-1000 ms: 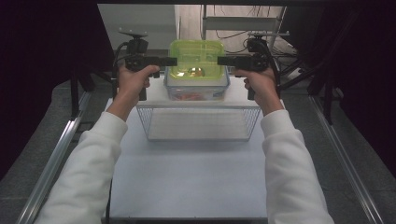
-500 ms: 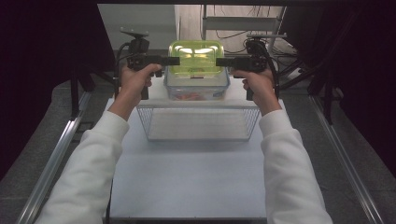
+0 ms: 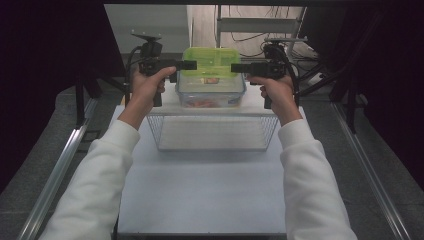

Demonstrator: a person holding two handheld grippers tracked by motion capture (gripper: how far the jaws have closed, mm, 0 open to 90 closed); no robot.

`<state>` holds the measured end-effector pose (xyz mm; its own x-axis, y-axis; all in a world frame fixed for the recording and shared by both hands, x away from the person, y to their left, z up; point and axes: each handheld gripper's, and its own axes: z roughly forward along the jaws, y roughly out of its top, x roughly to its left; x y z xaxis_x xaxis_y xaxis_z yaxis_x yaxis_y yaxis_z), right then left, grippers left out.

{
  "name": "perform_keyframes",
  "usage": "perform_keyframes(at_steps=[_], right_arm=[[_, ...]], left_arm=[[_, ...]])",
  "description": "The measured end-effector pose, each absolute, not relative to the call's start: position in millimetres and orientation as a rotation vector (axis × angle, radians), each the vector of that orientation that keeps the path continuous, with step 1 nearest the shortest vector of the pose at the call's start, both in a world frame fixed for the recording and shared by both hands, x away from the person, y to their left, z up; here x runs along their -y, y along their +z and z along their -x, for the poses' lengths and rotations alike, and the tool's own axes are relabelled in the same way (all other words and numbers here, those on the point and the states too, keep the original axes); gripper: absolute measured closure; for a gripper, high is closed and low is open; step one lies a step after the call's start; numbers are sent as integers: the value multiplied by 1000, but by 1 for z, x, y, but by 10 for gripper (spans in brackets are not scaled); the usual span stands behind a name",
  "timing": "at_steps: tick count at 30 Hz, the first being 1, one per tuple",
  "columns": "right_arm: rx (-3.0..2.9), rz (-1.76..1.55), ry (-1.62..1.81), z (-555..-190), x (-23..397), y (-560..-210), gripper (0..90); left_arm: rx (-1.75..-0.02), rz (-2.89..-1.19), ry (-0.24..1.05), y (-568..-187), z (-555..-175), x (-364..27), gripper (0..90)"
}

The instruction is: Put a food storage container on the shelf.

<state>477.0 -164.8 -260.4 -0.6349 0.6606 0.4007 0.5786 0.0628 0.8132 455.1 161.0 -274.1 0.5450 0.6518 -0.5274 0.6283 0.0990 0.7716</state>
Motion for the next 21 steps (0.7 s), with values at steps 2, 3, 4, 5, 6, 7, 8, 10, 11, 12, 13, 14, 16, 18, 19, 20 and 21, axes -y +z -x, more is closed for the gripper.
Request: perform_keyframes(at_steps=[2, 3, 4, 5, 6, 7, 8, 10, 11, 12, 13, 14, 16, 18, 19, 20, 21], right_arm=[[-2219, -1322, 1634, -477, 165, -260, 535], [-2214, -1327, 1632, -477, 165, -260, 532], [-2214, -1331, 1632, -477, 166, -260, 530], [-2212, -1335, 1629, -478, 166, -261, 525], [-2208, -1338, 1627, -478, 167, -261, 513], [-2202, -1343, 1627, -478, 167, -261, 504], [-2194, -1346, 1627, -479, 167, -262, 502], [-2189, -1345, 1634, -479, 166, -262, 494], [-2191, -1347, 1634, -480, 166, -262, 491], [-2191, -1346, 1640, -480, 166, -263, 488], [-2198, -1346, 1637, -480, 165, -263, 488], [-2205, -1343, 1631, -481, 164, -263, 486], [-2206, -1343, 1629, -481, 163, -264, 476], [-2203, -1345, 1627, -481, 162, -264, 474], [-2201, -1345, 1629, -481, 162, -264, 473], [-2200, -1347, 1631, -481, 162, -264, 472], [-2202, -1347, 1636, -481, 163, -264, 469]], left_arm=[[-1112, -1590, 25, -274, -454, -161, 296], [-1110, -1593, 31, -275, -454, -160, 290], [-1110, -1591, 29, -275, -453, -160, 289], [-1106, -1588, 22, -274, -453, -160, 290], [-1101, -1588, 20, -274, -452, -160, 291], [-1101, -1589, 15, -274, -450, -159, 295], [-1100, -1590, 17, -274, -449, -158, 295], [-1092, -1597, 16, -274, -447, -157, 300], [-1091, -1601, 20, -274, -445, -156, 300], [-1089, -1602, 16, -274, -444, -155, 301], [-1084, -1607, 16, -274, -443, -155, 301], [-1082, -1611, 18, -273, -443, -154, 302], [-1078, -1619, 23, -273, -441, -154, 301], [-1088, -1615, 36, -273, -440, -153, 300], [-1089, -1615, 40, -272, -440, -154, 296], [-1092, -1612, 41, -272, -440, -154, 290], [-1097, -1614, 45, -272, -440, -155, 281]])
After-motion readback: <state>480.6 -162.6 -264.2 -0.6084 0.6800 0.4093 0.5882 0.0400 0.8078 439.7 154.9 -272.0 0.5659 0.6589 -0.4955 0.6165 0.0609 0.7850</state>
